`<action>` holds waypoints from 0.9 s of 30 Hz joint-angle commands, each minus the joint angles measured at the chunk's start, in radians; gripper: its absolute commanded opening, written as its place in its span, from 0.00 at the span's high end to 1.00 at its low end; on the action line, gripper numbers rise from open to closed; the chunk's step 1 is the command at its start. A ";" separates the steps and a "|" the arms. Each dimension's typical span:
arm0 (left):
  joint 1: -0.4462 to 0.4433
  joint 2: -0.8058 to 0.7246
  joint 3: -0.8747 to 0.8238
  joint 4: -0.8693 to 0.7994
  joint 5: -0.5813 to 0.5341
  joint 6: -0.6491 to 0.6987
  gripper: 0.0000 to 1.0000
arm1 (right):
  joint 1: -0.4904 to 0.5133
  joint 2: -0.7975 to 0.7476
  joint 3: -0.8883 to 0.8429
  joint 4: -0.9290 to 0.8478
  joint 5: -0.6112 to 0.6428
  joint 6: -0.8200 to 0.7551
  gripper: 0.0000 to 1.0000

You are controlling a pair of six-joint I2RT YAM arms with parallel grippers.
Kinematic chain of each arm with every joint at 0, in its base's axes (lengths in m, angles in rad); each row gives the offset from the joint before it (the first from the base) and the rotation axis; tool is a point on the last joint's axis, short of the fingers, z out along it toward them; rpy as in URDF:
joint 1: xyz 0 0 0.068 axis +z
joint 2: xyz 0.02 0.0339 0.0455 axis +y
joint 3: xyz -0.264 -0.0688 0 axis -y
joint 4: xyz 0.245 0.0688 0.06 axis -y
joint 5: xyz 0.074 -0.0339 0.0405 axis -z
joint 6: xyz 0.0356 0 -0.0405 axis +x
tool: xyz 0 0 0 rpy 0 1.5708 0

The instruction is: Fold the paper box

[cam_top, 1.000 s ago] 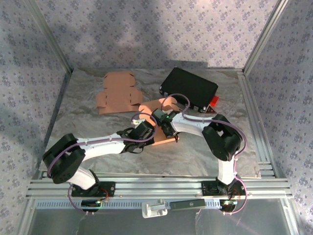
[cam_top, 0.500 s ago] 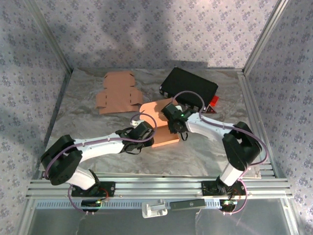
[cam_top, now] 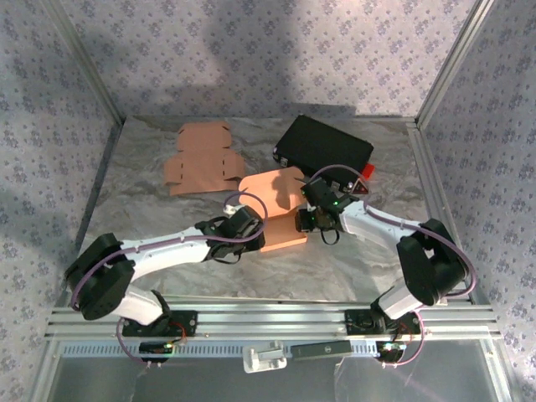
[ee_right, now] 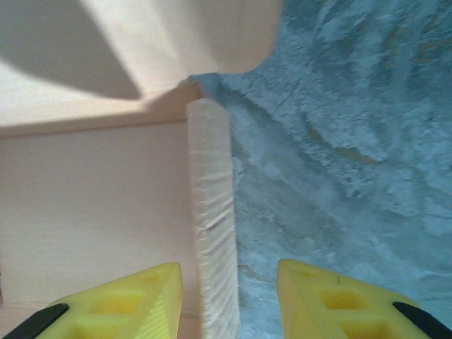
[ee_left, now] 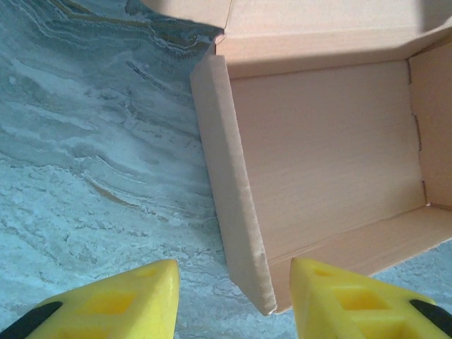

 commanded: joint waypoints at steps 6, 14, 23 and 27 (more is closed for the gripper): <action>0.004 0.056 0.037 0.010 0.023 0.014 0.58 | 0.061 0.101 0.056 -0.073 0.153 -0.003 0.64; 0.004 0.070 0.035 0.022 0.029 0.014 0.60 | 0.131 0.210 0.133 -0.152 0.295 0.017 0.80; 0.004 0.052 0.041 0.005 0.017 0.024 0.60 | 0.180 0.282 0.197 -0.265 0.421 0.082 1.00; 0.004 0.030 0.049 -0.014 0.007 0.027 0.56 | 0.182 0.273 0.199 -0.266 0.410 0.098 1.00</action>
